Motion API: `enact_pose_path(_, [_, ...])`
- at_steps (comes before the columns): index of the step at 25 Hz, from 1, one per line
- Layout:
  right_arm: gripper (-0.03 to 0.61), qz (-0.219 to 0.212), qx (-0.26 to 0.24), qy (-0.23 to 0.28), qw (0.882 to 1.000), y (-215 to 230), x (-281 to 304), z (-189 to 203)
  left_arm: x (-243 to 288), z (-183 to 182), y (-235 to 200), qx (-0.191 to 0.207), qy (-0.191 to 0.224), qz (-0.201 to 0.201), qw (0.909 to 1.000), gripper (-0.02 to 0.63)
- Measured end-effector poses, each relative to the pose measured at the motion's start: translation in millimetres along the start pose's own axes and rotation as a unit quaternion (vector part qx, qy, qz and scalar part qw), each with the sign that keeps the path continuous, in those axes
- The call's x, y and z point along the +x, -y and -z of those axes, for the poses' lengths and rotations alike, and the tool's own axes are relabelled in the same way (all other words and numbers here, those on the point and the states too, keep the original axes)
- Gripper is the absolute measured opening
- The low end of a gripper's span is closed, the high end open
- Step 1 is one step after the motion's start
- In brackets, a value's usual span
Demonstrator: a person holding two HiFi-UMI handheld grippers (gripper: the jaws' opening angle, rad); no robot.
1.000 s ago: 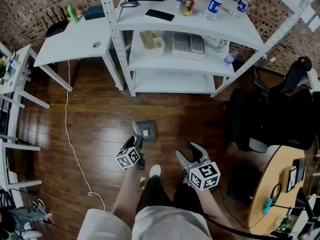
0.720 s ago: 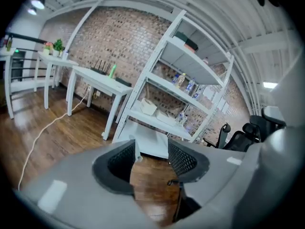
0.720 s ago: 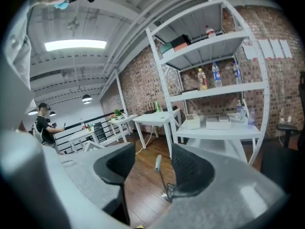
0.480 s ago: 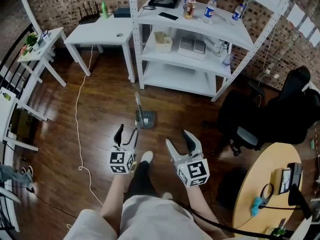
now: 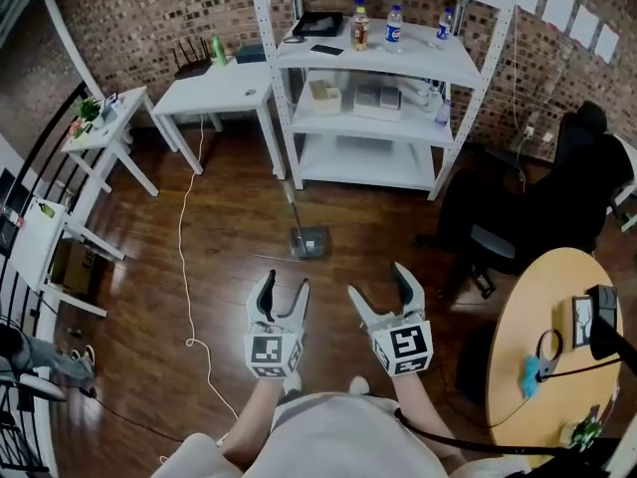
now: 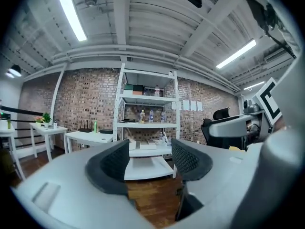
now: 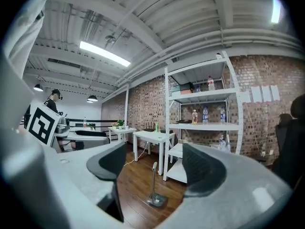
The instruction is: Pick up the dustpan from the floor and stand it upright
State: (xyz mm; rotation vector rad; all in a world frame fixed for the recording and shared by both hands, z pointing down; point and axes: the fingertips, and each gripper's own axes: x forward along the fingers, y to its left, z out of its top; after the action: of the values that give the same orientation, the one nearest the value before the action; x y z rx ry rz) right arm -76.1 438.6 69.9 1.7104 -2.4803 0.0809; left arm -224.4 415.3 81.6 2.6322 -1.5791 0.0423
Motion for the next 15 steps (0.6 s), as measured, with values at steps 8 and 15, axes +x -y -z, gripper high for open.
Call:
enact_pose_path(8, [0.303,0.012,-0.001,0.020,1.000,-35,21,-25,-37,-28,-54,0.012,0.033,-0.024,0.9991,0.284])
enact_pose_path(15, [0.275,0.030,-0.047,0.004,0.998,-66,36,-31,-46,-40,-88,0.019,0.045,-0.026,0.9985,0.278])
